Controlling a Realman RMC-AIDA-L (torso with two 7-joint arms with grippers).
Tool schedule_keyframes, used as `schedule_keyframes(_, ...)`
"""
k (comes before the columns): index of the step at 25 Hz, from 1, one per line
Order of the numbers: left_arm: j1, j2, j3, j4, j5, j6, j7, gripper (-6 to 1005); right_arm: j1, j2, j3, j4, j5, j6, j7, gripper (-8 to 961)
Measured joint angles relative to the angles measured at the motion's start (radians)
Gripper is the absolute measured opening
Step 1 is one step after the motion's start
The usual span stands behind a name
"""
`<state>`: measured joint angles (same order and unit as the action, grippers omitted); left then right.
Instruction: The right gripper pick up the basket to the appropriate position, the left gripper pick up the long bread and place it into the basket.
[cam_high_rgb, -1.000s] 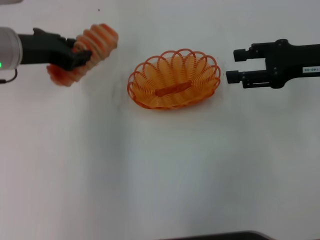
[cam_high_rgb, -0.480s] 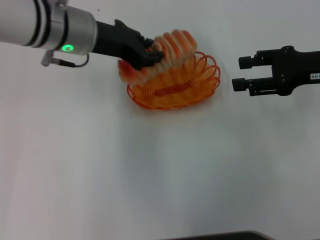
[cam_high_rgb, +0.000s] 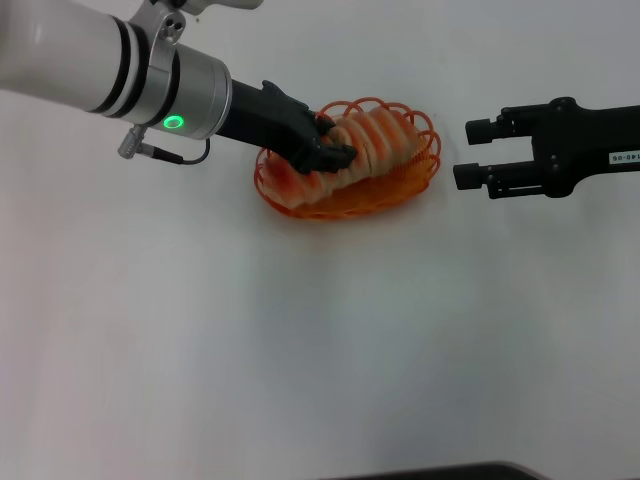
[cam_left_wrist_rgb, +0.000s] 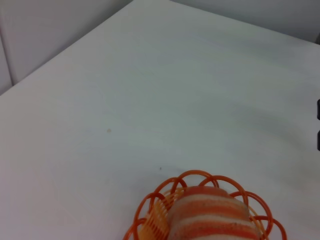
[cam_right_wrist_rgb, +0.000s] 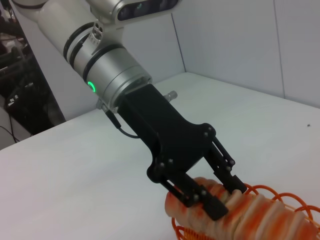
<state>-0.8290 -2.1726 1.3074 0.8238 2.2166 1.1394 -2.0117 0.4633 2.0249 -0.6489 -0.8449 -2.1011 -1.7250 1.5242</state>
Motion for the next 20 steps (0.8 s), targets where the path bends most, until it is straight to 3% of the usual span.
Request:
schedule_keyframes(6,0.033,0.003,-0.009,0.008,-0.042,-0.010,0.018,467,0.005,0.001,-0.016,0.000,-0.001,0.001,0.003,718)
schedule_keyframes(11,0.106,0.006,-0.037,0.110,-0.064,0.008,0.012,674,0.006,0.000,-0.026,0.000,-0.002,0.000,0.007,718)
schedule_keyframes(16,0.217,0.010,-0.186,0.234,-0.103,0.156,0.027,813,0.006,-0.004,-0.022,0.000,-0.002,0.000,0.014,716)
schedule_keyframes(20,0.307,0.015,-0.348,0.257,-0.168,0.309,0.097,899,0.011,-0.006,-0.022,-0.003,-0.002,-0.012,0.022,716)
